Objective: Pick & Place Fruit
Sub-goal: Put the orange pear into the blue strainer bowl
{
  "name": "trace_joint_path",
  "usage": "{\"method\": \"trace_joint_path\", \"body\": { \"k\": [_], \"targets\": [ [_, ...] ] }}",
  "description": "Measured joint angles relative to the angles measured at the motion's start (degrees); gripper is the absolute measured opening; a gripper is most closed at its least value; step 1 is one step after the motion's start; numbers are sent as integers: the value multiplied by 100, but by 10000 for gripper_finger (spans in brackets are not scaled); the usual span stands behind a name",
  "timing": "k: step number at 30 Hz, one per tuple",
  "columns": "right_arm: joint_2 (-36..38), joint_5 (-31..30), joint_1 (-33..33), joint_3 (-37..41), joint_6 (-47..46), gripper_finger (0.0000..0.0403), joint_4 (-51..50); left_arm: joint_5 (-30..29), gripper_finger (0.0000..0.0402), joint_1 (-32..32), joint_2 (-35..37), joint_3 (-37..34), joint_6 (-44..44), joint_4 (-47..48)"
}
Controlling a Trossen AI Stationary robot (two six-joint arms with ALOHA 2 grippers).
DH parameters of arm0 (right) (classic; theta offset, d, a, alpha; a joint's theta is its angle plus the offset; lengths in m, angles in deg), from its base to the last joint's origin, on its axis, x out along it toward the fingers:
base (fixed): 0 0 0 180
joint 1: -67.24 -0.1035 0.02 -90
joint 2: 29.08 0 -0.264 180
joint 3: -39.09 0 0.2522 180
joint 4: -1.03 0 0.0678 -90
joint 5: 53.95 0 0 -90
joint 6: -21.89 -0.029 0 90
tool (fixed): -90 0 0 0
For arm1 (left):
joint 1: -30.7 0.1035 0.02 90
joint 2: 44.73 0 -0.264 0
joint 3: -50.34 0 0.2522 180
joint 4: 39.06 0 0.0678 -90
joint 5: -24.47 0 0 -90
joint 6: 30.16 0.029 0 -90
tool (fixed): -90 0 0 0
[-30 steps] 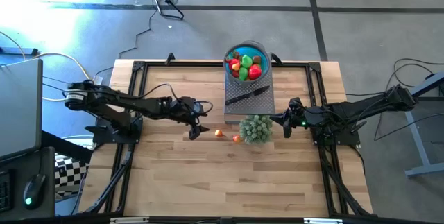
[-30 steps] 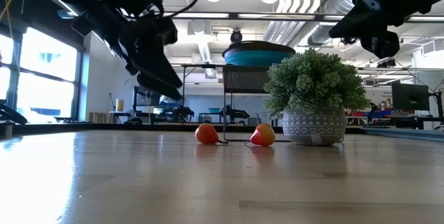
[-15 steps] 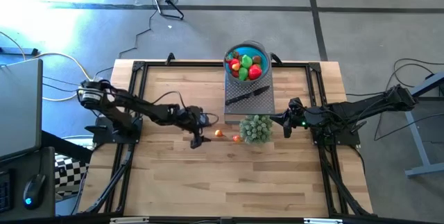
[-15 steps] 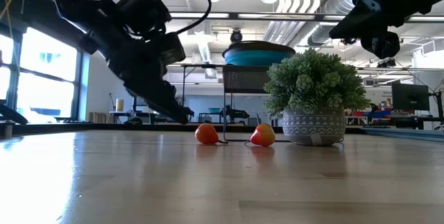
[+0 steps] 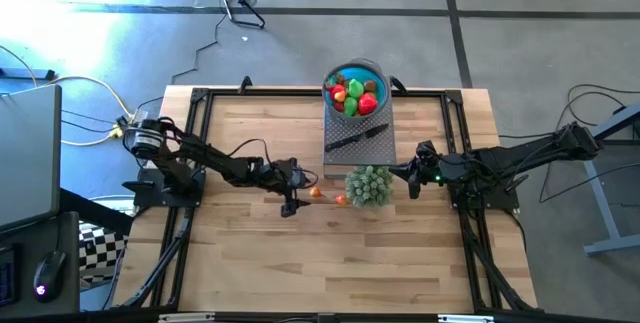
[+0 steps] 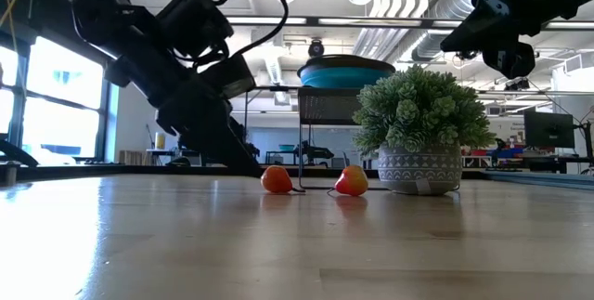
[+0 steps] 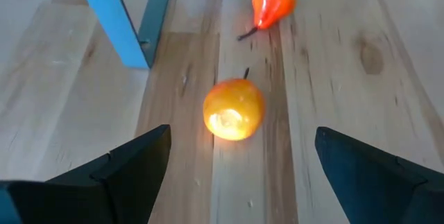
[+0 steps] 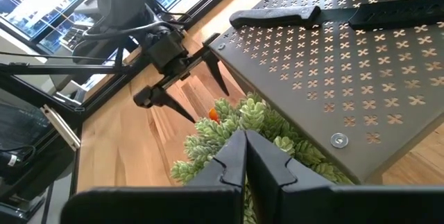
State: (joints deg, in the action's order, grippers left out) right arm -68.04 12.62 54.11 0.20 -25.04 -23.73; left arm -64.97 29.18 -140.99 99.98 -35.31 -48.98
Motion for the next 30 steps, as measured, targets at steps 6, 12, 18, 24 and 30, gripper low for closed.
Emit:
{"method": "trace_joint_path", "body": {
  "k": [6, 12, 18, 24, 30],
  "targets": [
    [0, -1, 1, 0, -1, 3, 1, -7, 351, 0, -281, 5, -1, -402],
    [0, 1, 1, 0, -1, 2, -3, -15, 351, 0, -531, 238, 188, -423],
    [0, 1, 1, 0, -1, 2, -1, -26, 351, 0, -689, 424, 192, -412],
    [-2, 1, 1, 0, -1, 2, -12, -27, 351, 0, -693, 429, 186, -261],
    [-1, 1, 0, 0, -1, 2, -20, -28, 339, 0, -691, 431, 184, -217]
  ]
}}
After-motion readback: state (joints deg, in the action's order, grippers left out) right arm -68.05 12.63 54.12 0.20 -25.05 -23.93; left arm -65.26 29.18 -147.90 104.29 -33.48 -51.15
